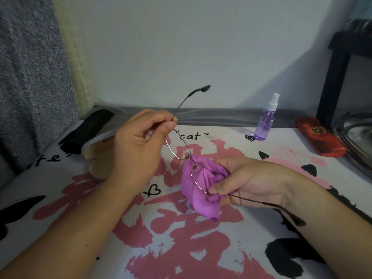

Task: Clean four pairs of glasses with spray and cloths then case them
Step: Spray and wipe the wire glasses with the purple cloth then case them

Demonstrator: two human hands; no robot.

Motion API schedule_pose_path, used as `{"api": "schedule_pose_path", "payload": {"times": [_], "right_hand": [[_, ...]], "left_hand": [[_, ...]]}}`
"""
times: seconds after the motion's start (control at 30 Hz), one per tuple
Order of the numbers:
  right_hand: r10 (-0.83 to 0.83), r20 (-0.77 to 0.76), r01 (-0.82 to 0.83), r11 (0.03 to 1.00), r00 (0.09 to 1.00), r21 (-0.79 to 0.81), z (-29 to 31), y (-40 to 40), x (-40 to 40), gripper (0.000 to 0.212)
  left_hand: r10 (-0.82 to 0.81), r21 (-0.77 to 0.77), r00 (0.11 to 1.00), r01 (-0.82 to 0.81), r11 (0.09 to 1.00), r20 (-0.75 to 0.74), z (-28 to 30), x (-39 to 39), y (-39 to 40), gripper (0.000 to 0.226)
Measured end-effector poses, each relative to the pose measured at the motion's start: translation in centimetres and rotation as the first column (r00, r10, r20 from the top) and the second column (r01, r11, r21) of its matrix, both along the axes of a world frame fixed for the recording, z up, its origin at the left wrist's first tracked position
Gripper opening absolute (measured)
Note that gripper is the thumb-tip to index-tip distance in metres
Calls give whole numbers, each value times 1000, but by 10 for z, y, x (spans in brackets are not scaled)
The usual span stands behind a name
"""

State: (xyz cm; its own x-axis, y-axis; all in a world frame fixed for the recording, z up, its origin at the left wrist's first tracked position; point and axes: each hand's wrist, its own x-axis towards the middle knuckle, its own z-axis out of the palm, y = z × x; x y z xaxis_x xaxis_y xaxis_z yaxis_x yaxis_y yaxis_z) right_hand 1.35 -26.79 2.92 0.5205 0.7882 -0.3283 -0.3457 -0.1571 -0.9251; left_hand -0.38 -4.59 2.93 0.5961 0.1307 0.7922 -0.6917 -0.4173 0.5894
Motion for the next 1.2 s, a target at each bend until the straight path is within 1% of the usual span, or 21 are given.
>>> {"api": "schedule_pose_path", "payload": {"times": [0.07,0.2,0.3,0.33,0.4,0.5,0.7,0.8,0.93,1.0,1.1,1.2], "right_hand": [[-41,58,43,998,997,-37,-1,3,-3,39],[-105,159,118,990,982,-74,-5,7,-7,24],[-199,252,211,977,947,-22,-8,11,-9,19],[-225,257,231,973,940,4,-8,12,-10,17],[-250,232,248,968,940,37,-8,14,-11,16],[-230,244,228,973,942,36,-5,13,-11,15],[-196,216,183,980,957,77,-3,10,-10,24],[-235,189,224,971,953,82,-2,12,-12,24],[-320,272,322,946,908,36,-4,18,-13,26],[-365,248,363,930,897,58,-6,19,-12,25],[-374,192,362,927,907,97,-6,19,-11,24],[-360,185,341,931,914,128,-6,17,-9,27]], "left_hand": [[-19,-16,1000,19,1000,-23,-1,0,-4,29],[-66,-99,993,57,994,-97,-5,-1,-7,25],[-100,-137,984,80,987,-145,-5,-1,-12,26],[-116,-146,981,93,985,-158,-5,-1,-14,27],[-132,-157,977,106,982,-169,-6,-1,-18,28],[-127,-154,975,100,983,-180,-6,-2,-17,27],[-124,-213,970,79,974,-210,-5,0,-12,27],[-136,-237,965,82,968,-225,-4,-2,-11,25],[-130,-268,964,66,961,-230,-4,-1,-11,25],[-116,-272,969,54,961,-219,-5,1,-10,26],[-74,-246,979,25,969,-191,-3,1,-8,28],[-44,-234,983,1,972,-176,-1,1,-6,23]]}}
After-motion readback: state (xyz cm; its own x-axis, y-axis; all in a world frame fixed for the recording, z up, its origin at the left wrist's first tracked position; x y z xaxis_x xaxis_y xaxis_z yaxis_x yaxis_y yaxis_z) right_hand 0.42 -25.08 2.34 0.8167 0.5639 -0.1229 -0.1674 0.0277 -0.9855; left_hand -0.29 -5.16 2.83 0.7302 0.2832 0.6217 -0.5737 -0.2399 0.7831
